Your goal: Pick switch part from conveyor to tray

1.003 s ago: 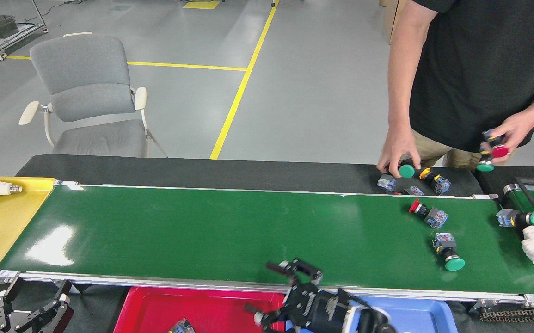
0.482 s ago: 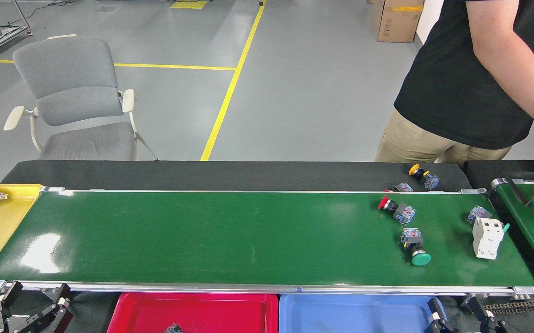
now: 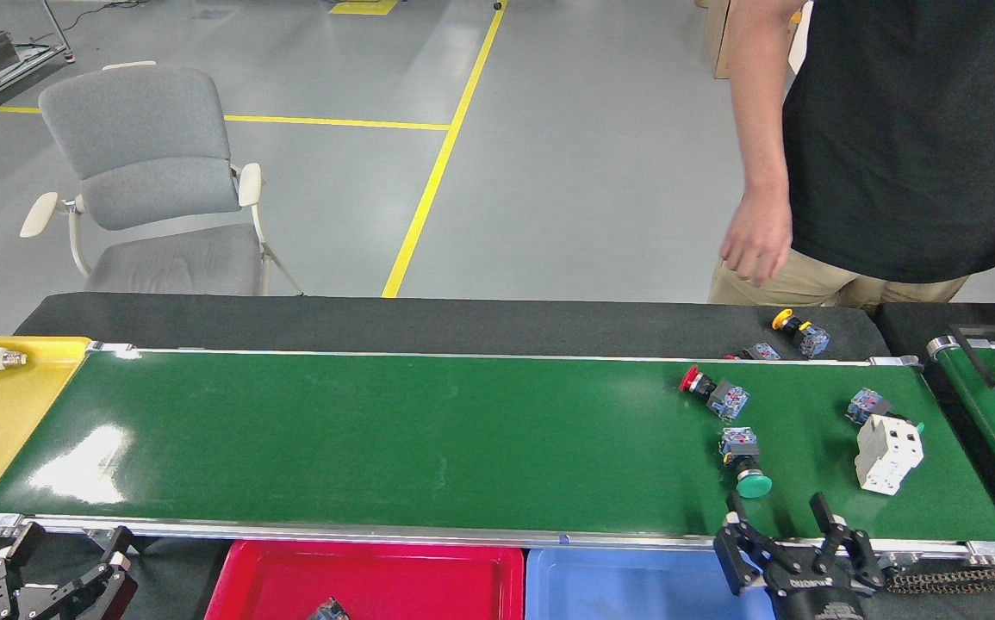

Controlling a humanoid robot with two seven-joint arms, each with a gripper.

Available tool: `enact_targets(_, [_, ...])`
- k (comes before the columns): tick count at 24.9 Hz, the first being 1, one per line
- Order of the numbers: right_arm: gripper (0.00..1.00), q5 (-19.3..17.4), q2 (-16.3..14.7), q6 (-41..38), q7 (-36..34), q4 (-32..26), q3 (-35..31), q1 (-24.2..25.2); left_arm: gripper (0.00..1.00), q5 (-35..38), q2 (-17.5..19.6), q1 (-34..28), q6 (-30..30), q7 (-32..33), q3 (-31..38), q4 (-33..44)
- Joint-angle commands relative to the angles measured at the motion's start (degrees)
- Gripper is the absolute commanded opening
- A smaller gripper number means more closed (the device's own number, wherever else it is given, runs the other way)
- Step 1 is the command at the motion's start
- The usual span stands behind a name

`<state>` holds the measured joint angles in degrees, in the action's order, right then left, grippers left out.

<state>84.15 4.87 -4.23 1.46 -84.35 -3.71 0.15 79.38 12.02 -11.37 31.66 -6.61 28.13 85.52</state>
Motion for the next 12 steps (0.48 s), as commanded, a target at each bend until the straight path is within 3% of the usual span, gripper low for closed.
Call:
enact_targets(1, [0.84,-0.04,-0.65,4.05,0.38,2.35,2.30,-2.61,1.00,-0.01,0.55,0.47,-0.11,-0.16,0.17,0.62])
enact_targets(4, [0.33,-0.39,-1.44,4.40,0.82,3.05,3.54,-3.67,1.00,-0.01,0.46,0.47,-0.02,-0.07,0.17,0.62])
enact_targets(6, [0.16,-0.48,-2.67,3.70,0.82,3.05,5.29,-3.67,1.00,-0.01,0.46,0.47,-0.02,-0.07,0.08,0.62])
enact_targets(9, [0.06,-0.56,-4.34,2.30,0.73,2.61,8.55,-3.49,1.00,-0.01,0.46,0.47,-0.02,-0.07,0.17,0.62])
enact_targets(12, [0.03,-0.56,-5.66,-2.54,0.12,0.59,13.56,-2.96,1.00,-0.01,0.46,0.47,-0.11,-0.07,0.26,0.62])
